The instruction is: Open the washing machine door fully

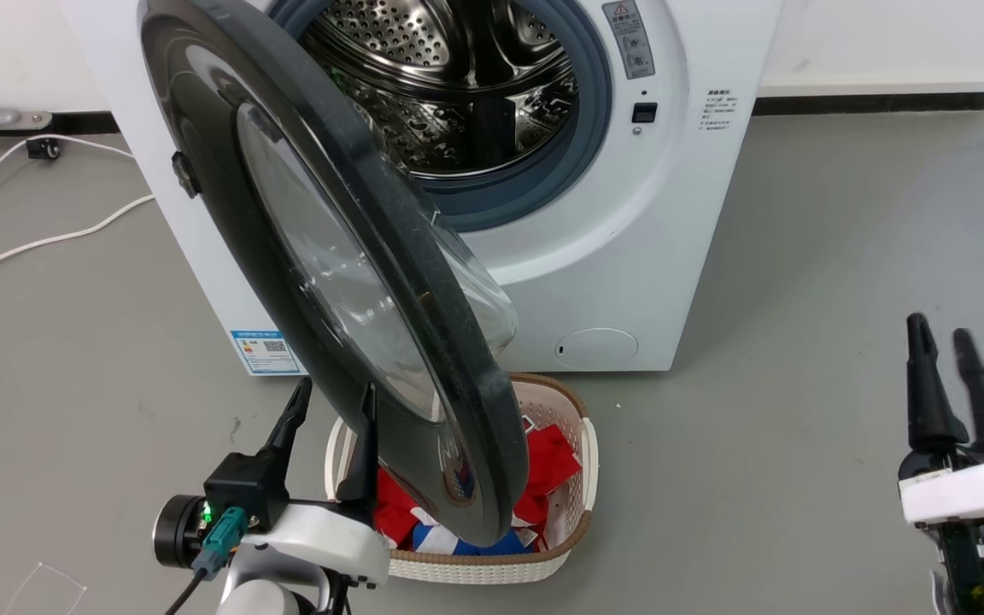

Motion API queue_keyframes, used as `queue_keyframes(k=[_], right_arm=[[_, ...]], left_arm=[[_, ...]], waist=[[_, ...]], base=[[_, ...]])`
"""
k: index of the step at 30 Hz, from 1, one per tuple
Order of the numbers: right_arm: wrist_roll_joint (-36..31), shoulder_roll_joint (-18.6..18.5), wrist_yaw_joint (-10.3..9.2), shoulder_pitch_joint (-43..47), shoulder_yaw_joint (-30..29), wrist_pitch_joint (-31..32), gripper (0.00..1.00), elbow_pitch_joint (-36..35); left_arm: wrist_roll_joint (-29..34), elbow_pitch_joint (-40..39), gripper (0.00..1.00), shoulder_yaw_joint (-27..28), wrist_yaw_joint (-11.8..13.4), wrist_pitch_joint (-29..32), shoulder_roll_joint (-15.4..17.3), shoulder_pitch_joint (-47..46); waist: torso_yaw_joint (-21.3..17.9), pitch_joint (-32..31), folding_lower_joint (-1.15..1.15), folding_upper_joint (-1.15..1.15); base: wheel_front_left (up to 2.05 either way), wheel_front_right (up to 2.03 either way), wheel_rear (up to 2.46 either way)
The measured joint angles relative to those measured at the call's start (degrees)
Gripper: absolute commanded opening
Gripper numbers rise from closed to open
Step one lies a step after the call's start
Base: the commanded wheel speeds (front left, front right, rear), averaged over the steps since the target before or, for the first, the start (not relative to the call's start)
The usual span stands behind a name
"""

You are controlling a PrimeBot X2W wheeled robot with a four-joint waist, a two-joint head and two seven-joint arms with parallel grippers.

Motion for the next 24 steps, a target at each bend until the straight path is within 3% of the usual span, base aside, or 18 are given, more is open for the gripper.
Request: queue_keyframes(k=[4, 8, 14, 24], right_arm=[[-18.08, 1.82, 0.00, 0.55, -2.97, 1.35, 1.00, -4.22], [-29.37, 5.26, 0.09, 3.44, -3.11, 5.08, 1.00, -8.78], [-36.43, 7.00, 0.09, 7.02, -0.48, 7.79, 1.00, -9.18], [-38.80, 8.12, 0.09, 7.46, -0.03, 6.72, 1.00, -6.26]], left_arm=[[0.46, -0.52, 1.00, 0.43, 0.32, 0.00, 0.00, 0.01], [0.80, -0.59, 1.00, 0.71, 0.48, 0.00, 0.00, 0.01], [1.09, -0.46, 1.00, 0.99, 0.48, 0.00, 0.00, 0.03], [1.35, 0.36, 1.00, 0.76, 0.42, 0.00, -0.01, 0.05]], waist=[[-0.26, 0.36, 0.00, 0.00], [-0.35, 0.48, 0.00, 0.00], [-0.32, 0.44, 0.00, 0.00], [0.15, 0.20, 0.01, 0.00]], base=[[0.00, 0.00, 0.00], [0.00, 0.00, 0.00], [0.00, 0.00, 0.00], [0.00, 0.00, 0.00]])
